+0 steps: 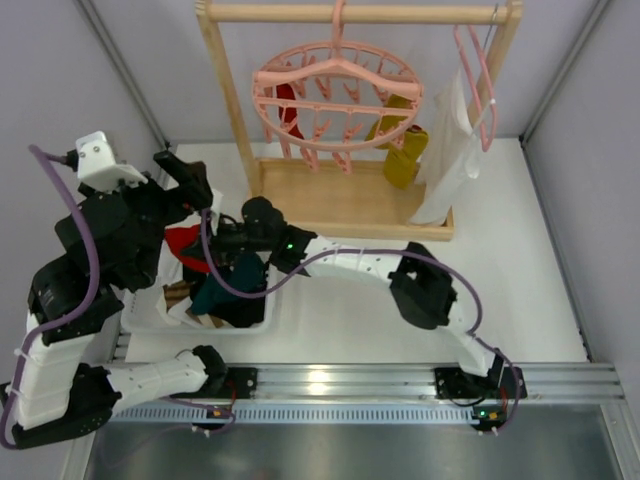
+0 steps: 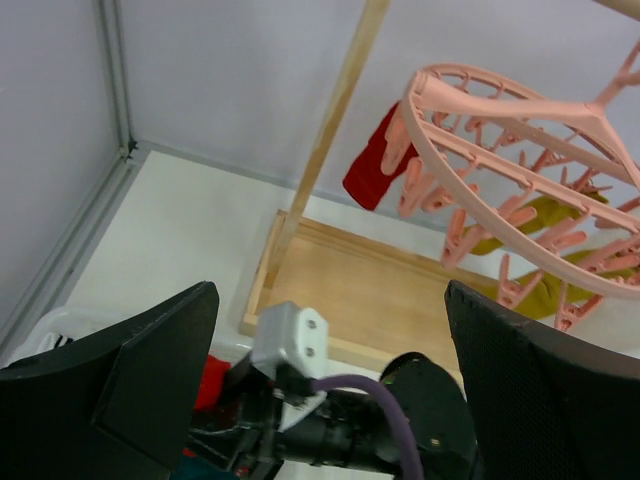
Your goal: Remove the socks clipped to the hanger
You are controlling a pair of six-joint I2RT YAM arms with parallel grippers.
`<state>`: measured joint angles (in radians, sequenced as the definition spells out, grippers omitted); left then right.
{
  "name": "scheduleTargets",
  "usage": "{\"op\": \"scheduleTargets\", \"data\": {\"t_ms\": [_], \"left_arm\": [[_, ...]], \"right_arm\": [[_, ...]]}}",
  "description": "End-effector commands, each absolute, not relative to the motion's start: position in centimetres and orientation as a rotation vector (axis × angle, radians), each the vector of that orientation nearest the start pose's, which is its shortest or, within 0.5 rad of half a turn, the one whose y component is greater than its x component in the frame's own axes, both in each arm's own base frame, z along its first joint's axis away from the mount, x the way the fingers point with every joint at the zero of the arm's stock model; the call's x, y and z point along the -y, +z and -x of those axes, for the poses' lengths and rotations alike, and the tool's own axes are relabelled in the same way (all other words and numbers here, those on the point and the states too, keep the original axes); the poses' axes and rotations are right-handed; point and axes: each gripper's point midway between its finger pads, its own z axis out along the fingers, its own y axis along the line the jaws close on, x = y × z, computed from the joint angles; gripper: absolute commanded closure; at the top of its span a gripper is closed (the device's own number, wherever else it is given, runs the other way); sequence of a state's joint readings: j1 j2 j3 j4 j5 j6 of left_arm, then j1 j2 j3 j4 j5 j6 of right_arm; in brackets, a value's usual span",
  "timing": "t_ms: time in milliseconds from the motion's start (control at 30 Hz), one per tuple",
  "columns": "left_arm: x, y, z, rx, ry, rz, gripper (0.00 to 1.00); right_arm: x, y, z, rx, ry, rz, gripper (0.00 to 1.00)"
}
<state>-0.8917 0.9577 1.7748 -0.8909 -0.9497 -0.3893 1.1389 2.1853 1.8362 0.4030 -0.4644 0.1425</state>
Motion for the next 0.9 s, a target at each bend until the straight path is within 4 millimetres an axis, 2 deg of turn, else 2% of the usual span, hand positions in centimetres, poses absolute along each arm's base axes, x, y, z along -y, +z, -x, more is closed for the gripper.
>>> {"op": "scheduleTargets", "data": {"t_ms": [0,67,133,167,267,300,333,367,400,467,500,567,600,667,700,767,800,867], "left_arm": [[3.9,49.8,-21.5,-1.565,-0.125,0.352,0.02],[3.8,49.6,-21.5,-1.569,-0.112,0.342,0.02],[3.8,49.3,-21.4,-1.571,-0.120,0.338,0.02],[3.7,49.3,-21.3,-1.571,-0.120,0.338,0.02],[3.3,49.1,-21.1,-1.568,-0.119,0.344,0.02],[3.2,49.1,-21.0,-1.567,-0.121,0.345,0.02],[3.2,48.9,-21.0,-1.569,-0.120,0.342,0.02],[3.1,48.9,-20.8,-1.566,-0.132,0.342,0.02],[3.3,48.3,-20.9,-1.577,-0.126,0.331,0.02],[3.8,47.8,-20.9,-1.586,-0.155,0.325,0.02],[4.1,47.1,-21.1,-1.600,-0.149,0.318,0.02],[5.0,46.4,-21.4,-1.615,-0.177,0.314,0.02],[5.6,45.6,-21.6,-1.631,-0.180,0.308,0.02],[6.4,45.0,-22.0,-1.635,-0.198,0.301,0.02],[7.4,43.9,-22.4,-1.654,-0.207,0.277,0.02],[8.7,42.7,-23.1,-1.665,-0.222,0.247,0.01],[10.2,41.7,-23.9,-1.665,-0.246,0.220,0.01],[11.8,40.4,-24.7,-1.672,-0.266,0.193,0.01]], "right_arm": [[-66.6,23.5,-19.5,-1.314,1.296,1.258,0.80],[-67.4,23.0,-20.4,-1.343,1.258,1.244,0.67],[-67.4,23.8,-21.2,-1.346,1.207,1.224,0.40],[-67.1,24.3,-21.3,-1.338,1.196,1.223,0.33],[-65.2,26.6,-21.4,-1.297,1.131,1.220,0.23],[-64.1,24.4,-21.4,-1.339,1.098,1.246,0.23],[-62.5,27.5,-21.3,-1.305,1.089,1.206,0.23],[-61.7,28.9,-21.2,-1.260,1.095,1.176,0.22],[-59.1,28.9,-20.9,-1.282,1.088,1.166,0.21],[-56.6,29.8,-20.9,-1.266,1.081,1.122,0.17],[-54.1,30.4,-20.5,-1.257,1.077,1.102,0.16],[-51.2,30.7,-21.0,-1.279,1.036,1.051,0.15],[-48.7,30.8,-20.3,-1.288,1.026,1.029,0.14],[-45.8,30.8,-20.7,-1.312,0.981,0.972,0.13],[-43.1,30.4,-20.5,-1.356,0.983,0.919,0.12],[-40.1,29.8,-21.3,-1.412,0.927,0.839,0.11],[-37.4,29.5,-21.4,-1.437,0.908,0.782,0.11],[-34.0,28.4,-22.4,-1.504,0.828,0.688,0.08]]}}
